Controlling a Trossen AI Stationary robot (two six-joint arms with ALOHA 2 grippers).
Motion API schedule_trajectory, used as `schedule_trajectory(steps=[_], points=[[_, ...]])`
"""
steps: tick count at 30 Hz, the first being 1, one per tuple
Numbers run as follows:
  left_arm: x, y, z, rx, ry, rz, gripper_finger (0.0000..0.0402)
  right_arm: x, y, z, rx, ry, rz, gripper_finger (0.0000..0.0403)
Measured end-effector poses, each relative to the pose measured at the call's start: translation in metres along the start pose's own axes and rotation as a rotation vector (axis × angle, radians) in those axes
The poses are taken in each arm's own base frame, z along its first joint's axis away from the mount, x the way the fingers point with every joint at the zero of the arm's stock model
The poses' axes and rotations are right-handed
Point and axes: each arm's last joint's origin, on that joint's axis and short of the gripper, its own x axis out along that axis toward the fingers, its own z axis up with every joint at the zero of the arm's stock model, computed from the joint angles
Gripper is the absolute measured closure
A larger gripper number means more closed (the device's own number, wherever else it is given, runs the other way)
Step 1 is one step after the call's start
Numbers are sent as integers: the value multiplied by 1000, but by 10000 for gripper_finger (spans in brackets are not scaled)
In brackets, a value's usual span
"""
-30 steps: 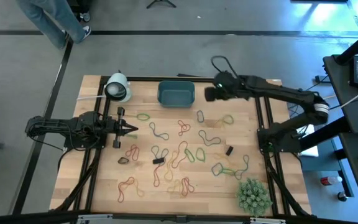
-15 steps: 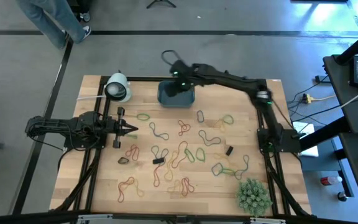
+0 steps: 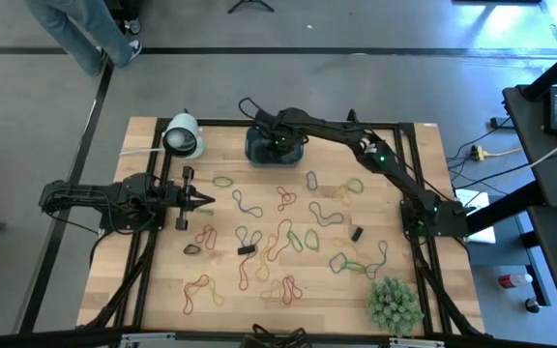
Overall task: Pick and place rubber bands into bin
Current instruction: Put the black rubber band into the blue bin, then put the green rubber band into the blue bin
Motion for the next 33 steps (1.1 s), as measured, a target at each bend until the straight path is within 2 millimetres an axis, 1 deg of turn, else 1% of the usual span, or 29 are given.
schedule_trajectory(steps=[6, 9, 13, 16, 20, 24, 26, 30, 31, 33], points=[[0, 0, 0, 0, 0, 0, 400, -3, -1, -1, 4, 4, -2, 285], [0, 0, 0, 0, 0, 0, 400, -5, -1, -1, 21, 10, -5, 259], [0, 0, 0, 0, 0, 0, 400, -22, 4, 3, -5, -36, 29, 245], [0, 0, 0, 0, 0, 0, 400, -43, 3, 2, -4, -77, 46, 245], [0, 0, 0, 0, 0, 0, 400, -80, 0, -6, -38, -118, 22, 261], [0, 0, 0, 0, -1, 0, 400, -122, 1, -23, -104, -177, -22, 300], [0, 0, 0, 0, 0, 0, 400, -141, 3, -36, -137, -185, -38, 326], [0, 0, 0, -6, -2, -2, 400, -175, 8, -71, -171, -200, -121, 381], [0, 0, 0, -23, -1, -4, 400, -182, 10, -80, -183, -204, -142, 391], [0, 0, 0, -68, -1, -3, 400, -194, 16, -98, -206, -208, -154, 396]])
